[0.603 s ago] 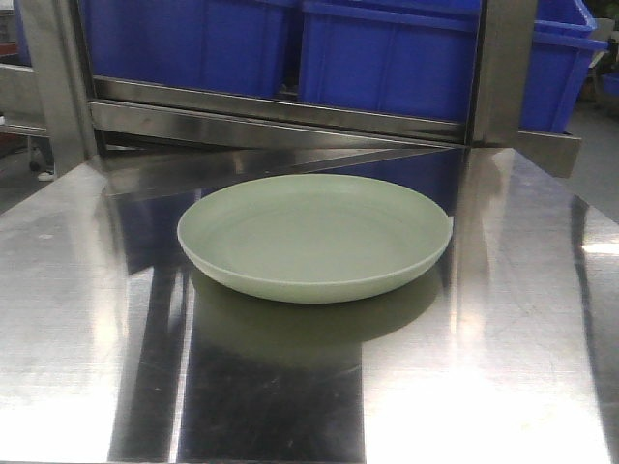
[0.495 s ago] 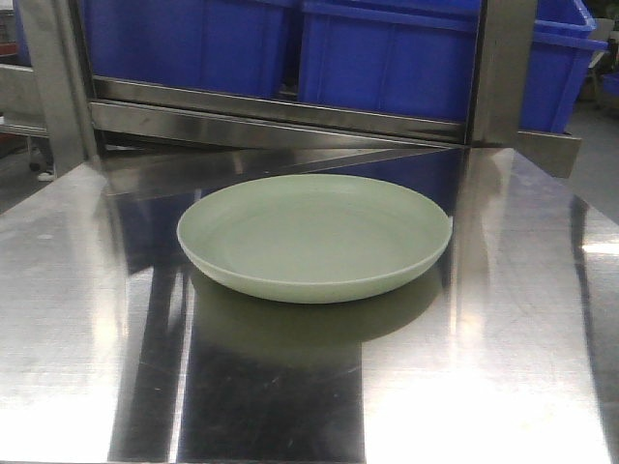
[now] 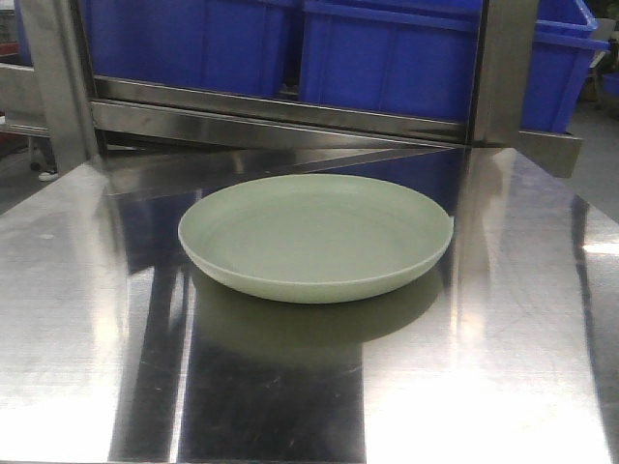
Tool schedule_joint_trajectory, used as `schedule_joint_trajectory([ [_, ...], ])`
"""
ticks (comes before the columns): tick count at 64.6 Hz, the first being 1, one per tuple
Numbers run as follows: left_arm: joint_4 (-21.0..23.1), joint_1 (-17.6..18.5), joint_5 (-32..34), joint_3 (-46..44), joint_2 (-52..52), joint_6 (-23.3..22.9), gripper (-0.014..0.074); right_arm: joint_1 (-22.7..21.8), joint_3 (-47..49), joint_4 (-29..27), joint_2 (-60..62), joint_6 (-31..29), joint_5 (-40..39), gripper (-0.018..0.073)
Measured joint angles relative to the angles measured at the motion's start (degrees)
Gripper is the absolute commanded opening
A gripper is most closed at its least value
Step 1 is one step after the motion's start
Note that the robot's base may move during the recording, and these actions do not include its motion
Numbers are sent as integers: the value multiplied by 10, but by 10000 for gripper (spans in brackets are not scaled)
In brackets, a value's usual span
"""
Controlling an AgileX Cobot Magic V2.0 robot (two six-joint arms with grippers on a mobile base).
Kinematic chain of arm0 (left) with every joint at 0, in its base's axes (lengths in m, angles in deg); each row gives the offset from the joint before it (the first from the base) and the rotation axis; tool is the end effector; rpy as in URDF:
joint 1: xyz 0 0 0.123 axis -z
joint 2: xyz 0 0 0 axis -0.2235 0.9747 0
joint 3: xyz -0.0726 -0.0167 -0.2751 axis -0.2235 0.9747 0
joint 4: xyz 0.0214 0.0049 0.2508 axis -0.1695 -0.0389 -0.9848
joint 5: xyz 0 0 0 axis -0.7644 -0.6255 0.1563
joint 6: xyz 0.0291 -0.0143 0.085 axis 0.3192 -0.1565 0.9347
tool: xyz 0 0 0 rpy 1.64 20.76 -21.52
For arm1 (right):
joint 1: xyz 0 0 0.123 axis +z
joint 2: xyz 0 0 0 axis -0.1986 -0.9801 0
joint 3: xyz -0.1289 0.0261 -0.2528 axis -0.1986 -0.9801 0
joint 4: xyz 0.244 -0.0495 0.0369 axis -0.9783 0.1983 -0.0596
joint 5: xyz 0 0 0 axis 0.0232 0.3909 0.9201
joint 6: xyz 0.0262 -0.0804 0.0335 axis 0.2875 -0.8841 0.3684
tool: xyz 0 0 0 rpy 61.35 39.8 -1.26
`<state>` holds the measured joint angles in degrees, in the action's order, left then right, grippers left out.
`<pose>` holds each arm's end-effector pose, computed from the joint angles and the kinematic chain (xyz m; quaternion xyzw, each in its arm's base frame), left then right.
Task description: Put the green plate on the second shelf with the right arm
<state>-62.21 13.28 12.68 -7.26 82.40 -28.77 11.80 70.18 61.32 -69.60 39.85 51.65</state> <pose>0.0564 -0.0005 0.2084 0.0017 0.6877 -0.0036 0.7260 0.0542 -0.0013 0.2191 0.0606 0.6147 0.0679 0.7835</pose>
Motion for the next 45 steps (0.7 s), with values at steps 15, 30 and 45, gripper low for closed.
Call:
schedule_joint_trajectory([
  [15,0,0,0,0,0,0,130,0,94,0,0,64,-164,53],
  [30,0,0,0,0,0,0,130,0,353,0,-79,69,173,53],
  [45,0,0,0,0,0,0,130,0,502,-67,-275,69,374,53],
])
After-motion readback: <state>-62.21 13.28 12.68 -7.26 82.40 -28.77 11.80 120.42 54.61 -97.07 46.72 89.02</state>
